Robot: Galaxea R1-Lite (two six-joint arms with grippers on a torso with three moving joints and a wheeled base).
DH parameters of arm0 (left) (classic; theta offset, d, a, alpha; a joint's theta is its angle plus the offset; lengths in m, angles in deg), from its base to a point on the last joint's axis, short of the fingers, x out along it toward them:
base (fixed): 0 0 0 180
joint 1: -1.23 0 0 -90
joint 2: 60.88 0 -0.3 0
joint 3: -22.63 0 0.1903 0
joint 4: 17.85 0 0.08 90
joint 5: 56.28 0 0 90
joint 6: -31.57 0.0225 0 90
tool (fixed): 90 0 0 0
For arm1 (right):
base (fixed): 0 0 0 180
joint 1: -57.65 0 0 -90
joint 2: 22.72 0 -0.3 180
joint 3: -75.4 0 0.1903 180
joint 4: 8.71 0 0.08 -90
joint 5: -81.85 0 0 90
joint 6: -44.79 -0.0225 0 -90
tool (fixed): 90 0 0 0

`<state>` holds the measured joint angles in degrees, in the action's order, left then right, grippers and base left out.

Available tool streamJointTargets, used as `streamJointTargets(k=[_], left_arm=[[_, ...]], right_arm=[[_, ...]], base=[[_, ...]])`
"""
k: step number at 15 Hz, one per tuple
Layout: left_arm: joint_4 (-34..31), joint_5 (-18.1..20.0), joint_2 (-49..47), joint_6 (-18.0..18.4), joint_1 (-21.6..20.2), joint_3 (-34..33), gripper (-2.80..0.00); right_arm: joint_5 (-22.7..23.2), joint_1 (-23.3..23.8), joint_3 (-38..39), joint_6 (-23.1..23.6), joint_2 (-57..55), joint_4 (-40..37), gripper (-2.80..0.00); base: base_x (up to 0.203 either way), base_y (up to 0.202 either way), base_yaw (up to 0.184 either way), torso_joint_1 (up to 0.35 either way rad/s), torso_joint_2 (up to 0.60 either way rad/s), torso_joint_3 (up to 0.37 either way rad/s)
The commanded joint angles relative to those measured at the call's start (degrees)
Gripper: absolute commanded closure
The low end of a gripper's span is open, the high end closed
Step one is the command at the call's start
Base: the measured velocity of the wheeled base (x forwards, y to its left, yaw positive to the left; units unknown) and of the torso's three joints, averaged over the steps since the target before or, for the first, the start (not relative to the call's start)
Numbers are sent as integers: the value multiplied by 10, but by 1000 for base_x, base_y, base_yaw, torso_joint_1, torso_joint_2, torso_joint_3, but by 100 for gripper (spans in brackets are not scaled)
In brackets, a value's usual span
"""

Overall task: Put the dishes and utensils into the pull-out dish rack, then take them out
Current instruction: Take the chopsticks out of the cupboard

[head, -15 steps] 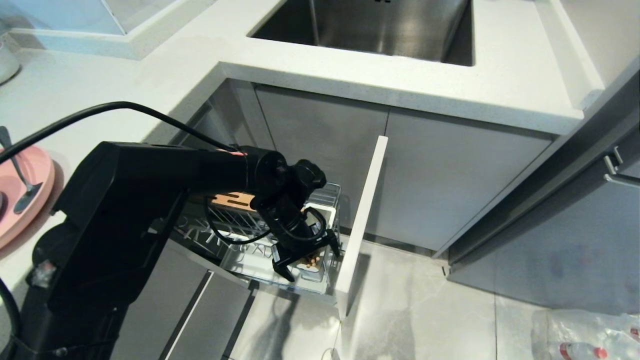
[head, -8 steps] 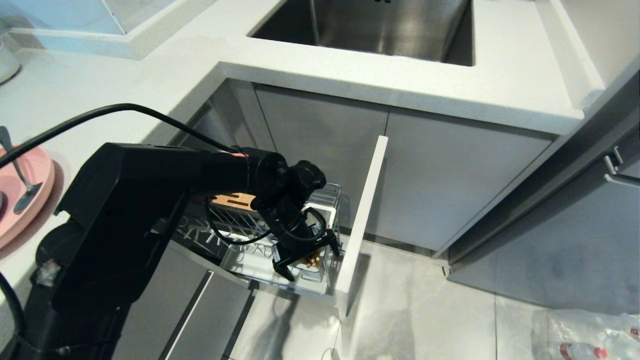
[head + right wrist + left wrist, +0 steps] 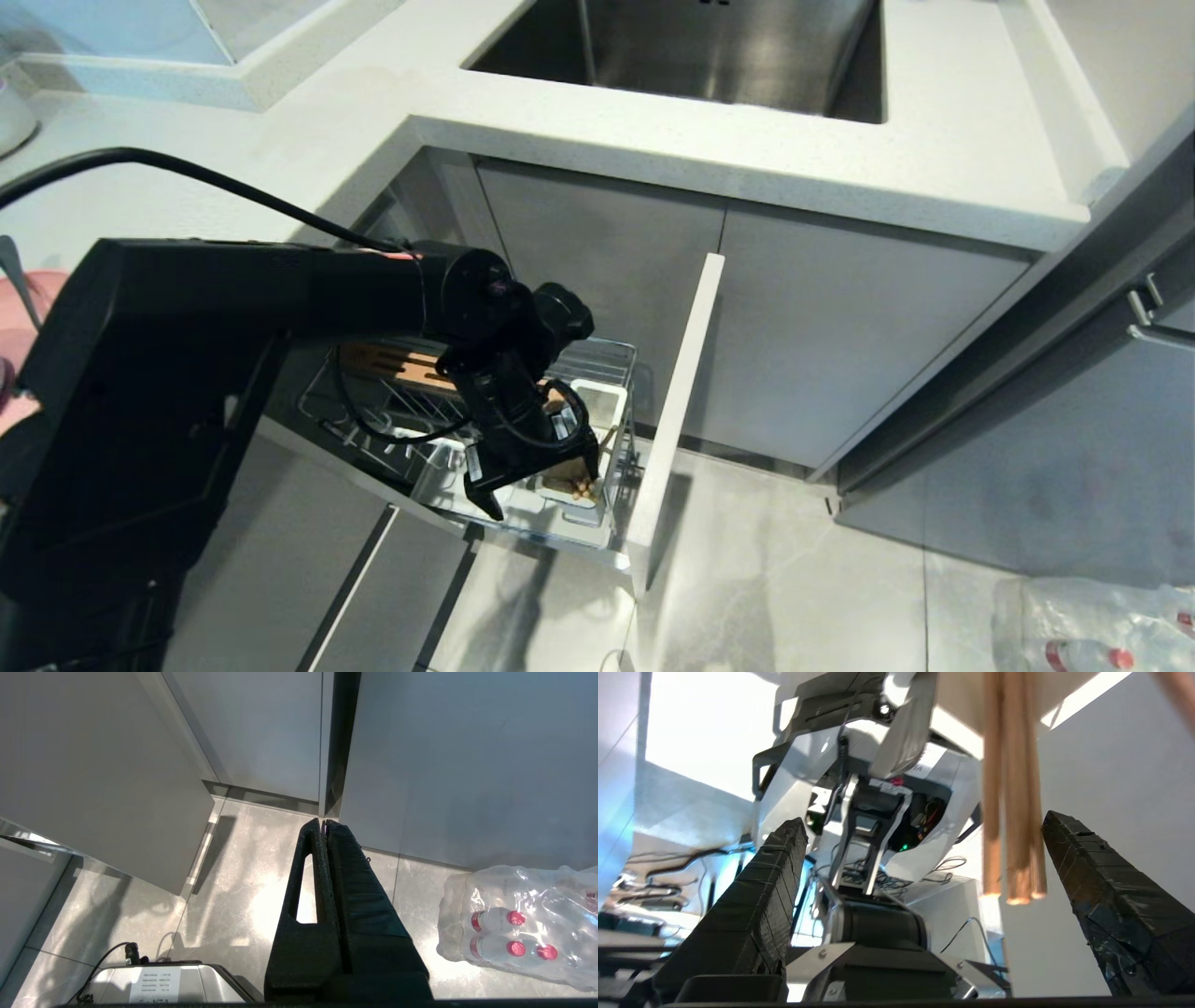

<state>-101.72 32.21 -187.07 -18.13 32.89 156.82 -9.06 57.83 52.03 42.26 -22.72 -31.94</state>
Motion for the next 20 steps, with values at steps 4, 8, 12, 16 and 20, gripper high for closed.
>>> streamJointTargets(k=[4,8,12,16,20], left_arm=[[4,2,9,-7,0,3,-280],[46,-1,17,-12,-2,4,-280],[88,-2,24,-29,-14,4,-280],[142,7,25,-65,-20,4,-280],[212,71,19,-79,-10,7,-280]], right_arm=[[0,0,0,0,0,0,0],[0,0,0,0,0,0,0],[0,0,0,0,-1,0,0],[0,0,0,0,0,0,0],[0,0,0,0,0,0,0]], base=[[0,0,0,0,0,0],[0,0,0,0,0,0],[0,0,0,0,0,0],[0,0,0,0,0,0],[0,0,0,0,0,0]])
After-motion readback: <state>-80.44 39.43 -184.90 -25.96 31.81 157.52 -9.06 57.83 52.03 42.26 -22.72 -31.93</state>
